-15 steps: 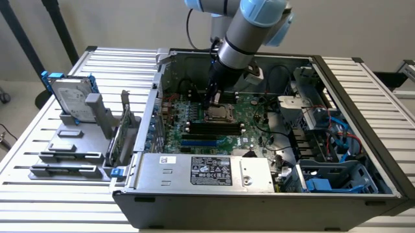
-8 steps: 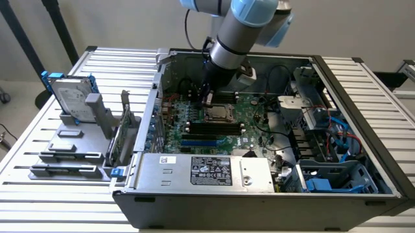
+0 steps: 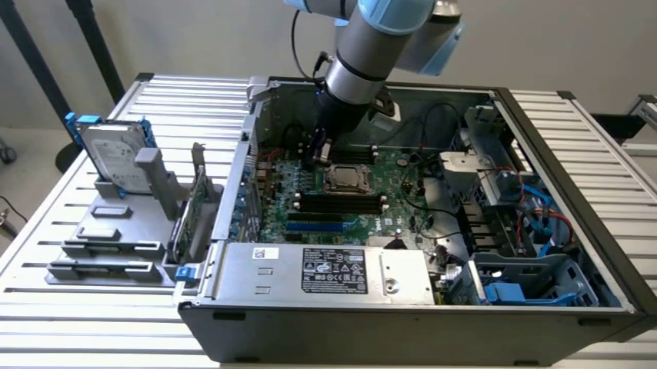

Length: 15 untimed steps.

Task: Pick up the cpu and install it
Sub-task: 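Install the first cpu locking lever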

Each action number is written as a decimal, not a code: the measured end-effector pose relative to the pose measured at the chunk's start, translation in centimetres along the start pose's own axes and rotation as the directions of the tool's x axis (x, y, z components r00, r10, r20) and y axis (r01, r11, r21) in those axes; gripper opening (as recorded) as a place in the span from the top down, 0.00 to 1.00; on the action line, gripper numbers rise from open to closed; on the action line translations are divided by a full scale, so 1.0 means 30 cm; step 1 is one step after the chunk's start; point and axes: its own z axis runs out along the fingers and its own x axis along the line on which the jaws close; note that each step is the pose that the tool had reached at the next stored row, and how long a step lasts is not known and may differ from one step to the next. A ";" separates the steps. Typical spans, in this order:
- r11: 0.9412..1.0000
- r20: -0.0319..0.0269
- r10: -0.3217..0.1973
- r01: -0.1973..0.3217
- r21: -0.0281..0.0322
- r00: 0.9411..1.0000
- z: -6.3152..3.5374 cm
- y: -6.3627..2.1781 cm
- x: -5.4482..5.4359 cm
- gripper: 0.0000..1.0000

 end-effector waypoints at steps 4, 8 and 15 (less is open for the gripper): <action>1.000 0.000 0.000 0.000 0.000 1.000 0.000 0.000 0.000 0.89; 1.000 0.000 0.000 0.000 0.000 1.000 0.000 0.000 0.000 0.89; 1.000 -0.008 -0.003 0.003 -0.001 1.000 -0.012 -0.017 0.001 0.89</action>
